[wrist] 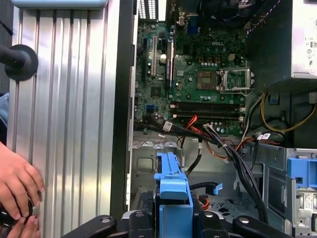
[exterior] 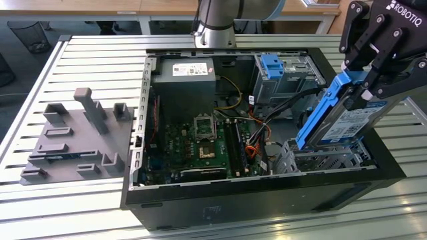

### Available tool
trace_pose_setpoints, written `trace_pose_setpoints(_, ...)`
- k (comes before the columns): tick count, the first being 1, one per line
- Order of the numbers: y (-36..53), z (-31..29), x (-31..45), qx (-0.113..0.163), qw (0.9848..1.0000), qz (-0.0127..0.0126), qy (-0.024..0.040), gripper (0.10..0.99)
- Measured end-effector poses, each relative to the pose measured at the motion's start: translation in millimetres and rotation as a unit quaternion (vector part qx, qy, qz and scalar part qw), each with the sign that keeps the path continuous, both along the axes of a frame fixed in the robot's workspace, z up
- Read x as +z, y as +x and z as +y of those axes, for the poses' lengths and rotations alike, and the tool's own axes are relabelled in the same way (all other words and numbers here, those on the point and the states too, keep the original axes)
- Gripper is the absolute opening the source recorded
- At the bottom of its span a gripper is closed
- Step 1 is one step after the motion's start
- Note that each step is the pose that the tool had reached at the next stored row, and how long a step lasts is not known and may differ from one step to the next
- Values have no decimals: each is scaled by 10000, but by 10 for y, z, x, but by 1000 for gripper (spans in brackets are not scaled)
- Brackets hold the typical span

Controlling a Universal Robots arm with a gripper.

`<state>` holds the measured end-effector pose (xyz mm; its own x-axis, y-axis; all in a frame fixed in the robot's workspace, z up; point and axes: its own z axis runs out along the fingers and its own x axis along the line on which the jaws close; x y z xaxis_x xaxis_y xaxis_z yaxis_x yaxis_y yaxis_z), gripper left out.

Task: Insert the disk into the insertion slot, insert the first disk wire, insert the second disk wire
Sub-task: 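Insert the disk into the insertion slot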

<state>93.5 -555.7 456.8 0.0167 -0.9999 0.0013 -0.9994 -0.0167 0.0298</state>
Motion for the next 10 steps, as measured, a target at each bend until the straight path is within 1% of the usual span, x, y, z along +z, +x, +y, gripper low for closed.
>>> trace_pose_setpoints(10,-13,30,-62,0,10000,0,0,365)
